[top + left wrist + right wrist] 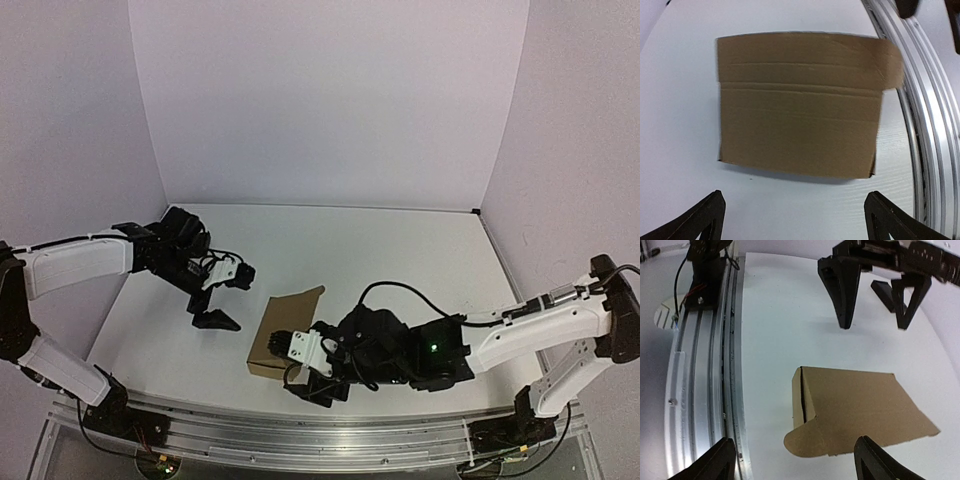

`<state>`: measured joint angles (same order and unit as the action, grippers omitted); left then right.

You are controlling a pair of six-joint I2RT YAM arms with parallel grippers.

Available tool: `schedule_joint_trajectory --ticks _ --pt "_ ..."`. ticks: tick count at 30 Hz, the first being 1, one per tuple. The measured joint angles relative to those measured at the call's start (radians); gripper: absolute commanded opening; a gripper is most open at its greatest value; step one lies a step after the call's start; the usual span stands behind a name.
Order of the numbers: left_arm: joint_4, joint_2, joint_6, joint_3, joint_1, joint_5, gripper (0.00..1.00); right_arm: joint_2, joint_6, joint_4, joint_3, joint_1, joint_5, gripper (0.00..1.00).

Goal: Fold the paper box

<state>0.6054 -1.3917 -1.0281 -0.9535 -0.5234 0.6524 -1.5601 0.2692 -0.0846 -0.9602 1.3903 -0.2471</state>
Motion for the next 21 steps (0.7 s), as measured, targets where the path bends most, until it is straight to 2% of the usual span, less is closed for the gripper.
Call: schedule_joint_trajectory --ticks 3,7,9,13,21 --pt "-0.051 0.038 -0.134 0.130 -0.009 0.047 1.00 -0.079 0.109 -0.031 -0.020 0.020 -0.070 0.82" --pt "-0.128 0.048 -0.222 0.249 -0.029 0.087 1.00 -0.145 0.184 -0.034 -0.027 0.019 -0.173 0.79" --pt "-0.161 0.048 -0.247 0.271 -0.039 0.099 1.00 -0.150 0.203 -0.034 -0.027 0.017 -0.203 0.76" --pt "-0.240 0.051 -0.301 0.312 -0.054 0.114 0.99 -0.151 0.220 -0.041 -0.026 0.017 -0.232 0.63" --pt "-0.342 0.050 -0.380 0.381 -0.089 0.128 0.94 -0.152 0.243 -0.046 -0.018 0.017 -0.274 0.51"
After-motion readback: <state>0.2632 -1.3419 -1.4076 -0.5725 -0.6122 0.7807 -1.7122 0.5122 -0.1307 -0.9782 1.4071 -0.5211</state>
